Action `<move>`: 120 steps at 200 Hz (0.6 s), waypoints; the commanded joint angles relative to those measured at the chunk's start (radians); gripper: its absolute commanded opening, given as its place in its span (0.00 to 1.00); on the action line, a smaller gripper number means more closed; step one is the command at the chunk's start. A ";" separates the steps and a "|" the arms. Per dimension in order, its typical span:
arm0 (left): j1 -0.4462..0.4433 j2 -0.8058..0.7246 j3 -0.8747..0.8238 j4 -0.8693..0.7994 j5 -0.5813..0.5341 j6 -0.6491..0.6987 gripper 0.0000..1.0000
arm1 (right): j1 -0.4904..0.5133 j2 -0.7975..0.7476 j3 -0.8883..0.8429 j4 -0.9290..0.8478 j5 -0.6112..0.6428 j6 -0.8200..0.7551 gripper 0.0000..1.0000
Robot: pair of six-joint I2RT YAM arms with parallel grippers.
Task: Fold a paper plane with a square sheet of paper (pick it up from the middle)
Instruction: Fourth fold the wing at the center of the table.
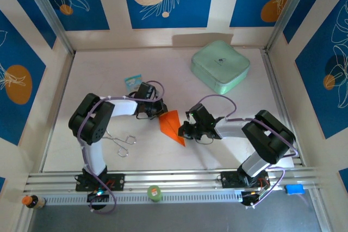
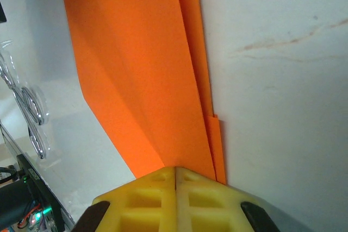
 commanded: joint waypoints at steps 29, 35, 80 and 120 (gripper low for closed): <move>0.042 -0.026 0.001 0.019 -0.017 0.041 0.04 | -0.012 0.003 -0.066 -0.197 -0.009 -0.039 0.00; 0.042 -0.041 0.005 0.009 -0.017 0.046 0.05 | -0.014 0.003 -0.066 -0.197 -0.009 -0.041 0.00; 0.037 -0.174 -0.025 -0.032 -0.045 0.060 0.08 | -0.021 -0.001 -0.063 -0.197 -0.019 -0.053 0.00; -0.028 -0.221 -0.090 0.016 0.004 0.044 0.09 | -0.023 0.000 -0.057 -0.201 -0.014 -0.048 0.00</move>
